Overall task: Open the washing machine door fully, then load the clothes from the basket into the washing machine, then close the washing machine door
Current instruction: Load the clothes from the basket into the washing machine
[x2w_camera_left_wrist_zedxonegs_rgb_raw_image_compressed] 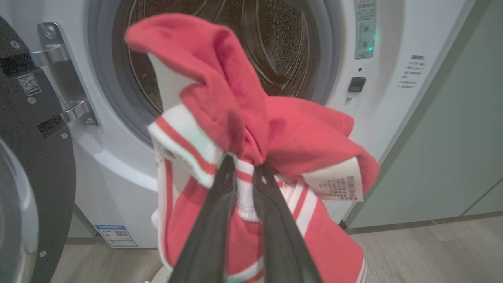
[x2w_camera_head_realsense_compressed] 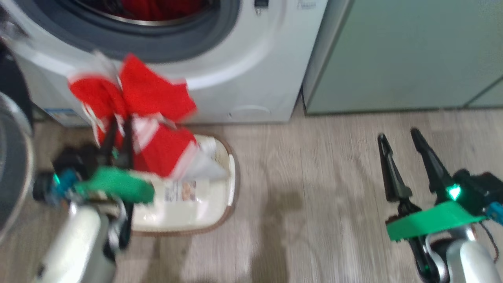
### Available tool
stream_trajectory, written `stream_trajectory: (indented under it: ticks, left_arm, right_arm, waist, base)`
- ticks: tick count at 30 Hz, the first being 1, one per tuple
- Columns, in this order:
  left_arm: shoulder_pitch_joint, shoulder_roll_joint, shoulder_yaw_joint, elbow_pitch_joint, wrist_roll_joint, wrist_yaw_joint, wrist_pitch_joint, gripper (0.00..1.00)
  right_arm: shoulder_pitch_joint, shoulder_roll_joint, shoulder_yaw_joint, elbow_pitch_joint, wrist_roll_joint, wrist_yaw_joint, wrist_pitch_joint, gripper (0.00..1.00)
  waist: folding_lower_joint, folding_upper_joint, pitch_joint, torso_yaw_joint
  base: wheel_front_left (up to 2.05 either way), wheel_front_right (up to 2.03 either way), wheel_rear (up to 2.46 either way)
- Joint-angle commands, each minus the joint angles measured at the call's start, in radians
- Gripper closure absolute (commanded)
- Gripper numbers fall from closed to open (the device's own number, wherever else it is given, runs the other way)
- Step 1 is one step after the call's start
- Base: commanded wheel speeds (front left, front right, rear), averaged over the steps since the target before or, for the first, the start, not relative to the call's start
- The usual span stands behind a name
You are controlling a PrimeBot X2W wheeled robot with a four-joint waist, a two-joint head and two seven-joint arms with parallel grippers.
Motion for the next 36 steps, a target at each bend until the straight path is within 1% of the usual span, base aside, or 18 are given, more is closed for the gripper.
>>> stream_trajectory:
  ticks: [1, 6, 10, 16, 17, 18, 19, 22, 23, 24, 25, 31, 34, 36]
  left_arm:
    - [-0.079, 0.015, 0.052, -0.013, -0.006, -0.007, -0.006, 1.00]
    - [-0.268, 0.047, 0.096, 0.138, -0.043, -0.054, 0.011, 1.00]
    - [-0.416, 0.084, 0.112, 0.249, -0.060, -0.091, 0.058, 1.00]
    - [-0.634, 0.173, 0.126, 0.400, -0.080, -0.148, 0.194, 1.00]
    - [-0.667, 0.192, 0.128, 0.423, -0.080, -0.154, 0.220, 1.00]
    - [-0.735, 0.227, 0.134, 0.457, -0.085, -0.165, 0.272, 1.00]
    - [-0.764, 0.247, 0.131, 0.474, -0.081, -0.172, 0.301, 1.00]
    - [-0.853, 0.303, 0.129, 0.514, -0.074, -0.186, 0.377, 1.00]
    - [-0.878, 0.316, 0.124, 0.527, -0.072, -0.193, 0.405, 1.00]
    - [-0.878, 0.316, 0.124, 0.527, -0.072, -0.193, 0.405, 1.00]
    - [-0.901, 0.330, 0.119, 0.538, -0.067, -0.197, 0.428, 1.00]
    - [-1.028, 0.415, 0.101, 0.571, -0.040, -0.216, 0.542, 1.00]
    - [-1.088, 0.455, 0.101, 0.562, -0.025, -0.213, 0.577, 1.00]
    - [-1.124, 0.480, 0.105, 0.549, -0.015, -0.206, 0.582, 1.00]
  right_arm:
    - [-0.038, -0.005, 0.029, -0.038, 0.005, 0.000, -0.012, 0.00]
    - [-0.090, -0.005, 0.065, -0.021, 0.027, 0.000, -0.048, 0.00]
    - [-0.124, -0.005, 0.099, 0.013, 0.055, 0.000, -0.091, 0.00]
    - [-0.178, -0.005, 0.156, 0.067, 0.101, 0.000, -0.149, 0.00]
    - [-0.186, -0.005, 0.165, 0.076, 0.109, 0.000, -0.157, 0.00]
    - [-0.203, -0.005, 0.186, 0.092, 0.125, 0.000, -0.168, 0.00]
    - [-0.212, -0.005, 0.197, 0.100, 0.135, 0.000, -0.173, 0.00]
    - [-0.231, -0.005, 0.223, 0.120, 0.164, 0.000, -0.182, 0.00]
    - [-0.236, -0.005, 0.230, 0.126, 0.175, 0.000, -0.184, 0.00]
    - [-0.236, -0.005, 0.230, 0.126, 0.175, 0.000, -0.184, 0.00]
    - [-0.241, -0.005, 0.238, 0.131, 0.185, 0.000, -0.185, 0.00]
    - [-0.264, -0.005, 0.264, 0.096, 0.251, 0.000, -0.186, 0.00]
    - [-0.267, -0.005, 0.277, 0.085, 0.274, 0.000, -0.186, 0.00]
    - [-0.268, -0.005, 0.282, 0.078, 0.287, 0.000, -0.186, 0.00]
  waist:
    - [-0.0002, 0.0000, 0.075, -0.030]
    - [-0.0002, 0.0000, 0.177, -0.093]
    - [-0.0002, 0.0000, 0.243, -0.148]
    - [-0.0002, 0.0000, 0.329, -0.230]
    - [-0.0002, 0.0000, 0.342, -0.242]
    - [-0.0002, 0.0000, 0.372, -0.267]
    - [-0.0002, 0.0000, 0.382, -0.279]
    - [-0.0002, 0.0000, 0.417, -0.312]
    - [-0.0002, 0.0000, 0.427, -0.322]
    - [-0.0002, 0.0000, 0.427, -0.322]
    - [-0.0002, 0.0000, 0.434, -0.332]
    - [-0.0002, 0.0000, 0.498, -0.392]
    - [-0.0002, 0.0000, 0.528, -0.417]
    - [-0.0002, 0.0000, 0.546, -0.431]
  base:
    - [0.00, 0.00, 0.00]
    - [0.00, 0.00, 0.00]
    - [0.00, 0.00, 0.00]
    - [0.00, 0.00, 0.00]
    - [0.00, 0.00, 0.00]
    - [0.00, 0.00, 0.00]
    - [0.00, 0.00, 0.00]
    - [0.00, 0.00, 0.00]
    - [0.00, 0.00, 0.00]
    - [0.00, 0.00, 0.00]
    - [0.00, 0.00, 0.00]
    - [0.00, 0.00, 0.00]
    - [0.00, 0.00, 0.00]
    - [0.00, 0.00, 0.00]
